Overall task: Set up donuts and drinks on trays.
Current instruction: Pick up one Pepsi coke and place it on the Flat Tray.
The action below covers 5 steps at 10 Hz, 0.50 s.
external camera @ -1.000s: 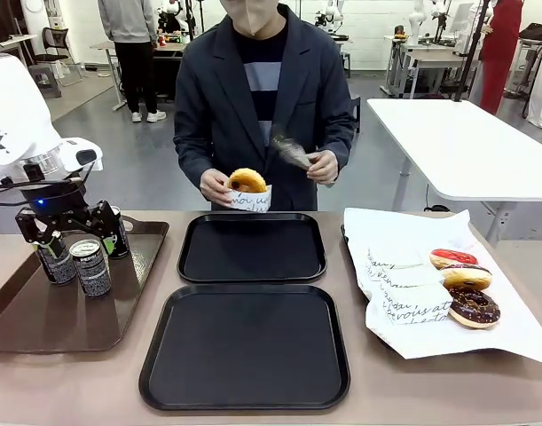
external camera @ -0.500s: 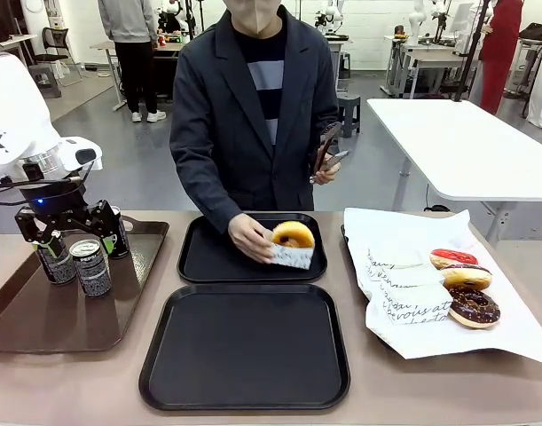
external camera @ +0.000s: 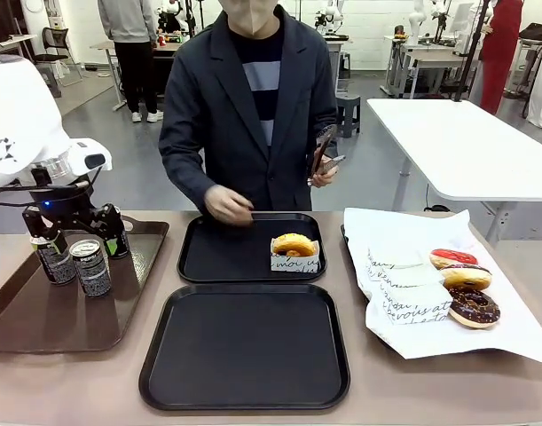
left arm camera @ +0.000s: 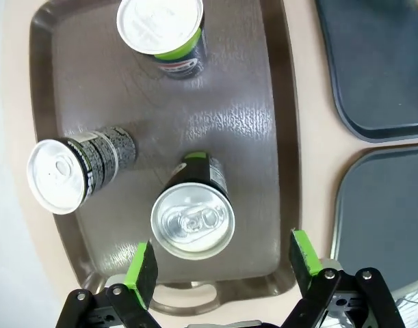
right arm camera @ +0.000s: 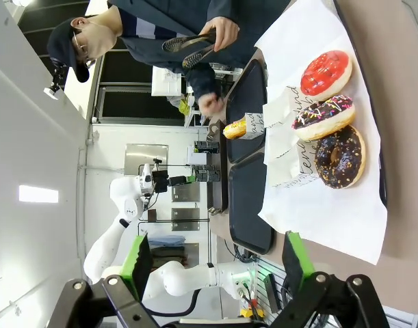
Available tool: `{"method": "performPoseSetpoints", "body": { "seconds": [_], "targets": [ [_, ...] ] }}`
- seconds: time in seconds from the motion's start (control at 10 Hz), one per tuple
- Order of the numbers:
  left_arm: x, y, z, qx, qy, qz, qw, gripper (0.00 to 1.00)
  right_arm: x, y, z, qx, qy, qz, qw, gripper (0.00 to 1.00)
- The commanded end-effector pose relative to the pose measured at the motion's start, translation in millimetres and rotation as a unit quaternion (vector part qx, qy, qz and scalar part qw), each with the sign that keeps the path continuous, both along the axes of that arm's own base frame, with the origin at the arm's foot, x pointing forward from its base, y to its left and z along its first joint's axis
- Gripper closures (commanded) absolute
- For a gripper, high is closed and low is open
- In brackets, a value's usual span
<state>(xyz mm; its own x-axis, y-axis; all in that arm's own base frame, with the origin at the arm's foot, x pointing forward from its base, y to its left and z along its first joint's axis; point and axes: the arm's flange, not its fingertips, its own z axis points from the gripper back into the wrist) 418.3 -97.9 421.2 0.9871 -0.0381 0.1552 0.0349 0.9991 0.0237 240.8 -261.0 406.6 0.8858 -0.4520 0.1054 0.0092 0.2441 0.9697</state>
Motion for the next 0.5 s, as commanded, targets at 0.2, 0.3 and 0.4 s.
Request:
{"method": "performPoseSetpoints", "body": {
  "seconds": [0.2, 0.3, 0.4],
  "targets": [
    [13, 8, -12, 0.023, -0.008, 0.004, 1.0, 0.0, 2, -1, -1, 0.006, -0.015, -0.004, 1.0, 0.0],
    [14, 12, -13, 0.02, -0.006, 0.009, 1.0, 0.0, 2, -1, -1, 0.006, -0.015, -0.004, 1.0, 0.0],
    [17, 16, -18, 0.012, 0.007, 0.019, 1.0, 0.0, 2, -1, -1, 0.006, -0.015, -0.004, 1.0, 0.0]
  ]
}}
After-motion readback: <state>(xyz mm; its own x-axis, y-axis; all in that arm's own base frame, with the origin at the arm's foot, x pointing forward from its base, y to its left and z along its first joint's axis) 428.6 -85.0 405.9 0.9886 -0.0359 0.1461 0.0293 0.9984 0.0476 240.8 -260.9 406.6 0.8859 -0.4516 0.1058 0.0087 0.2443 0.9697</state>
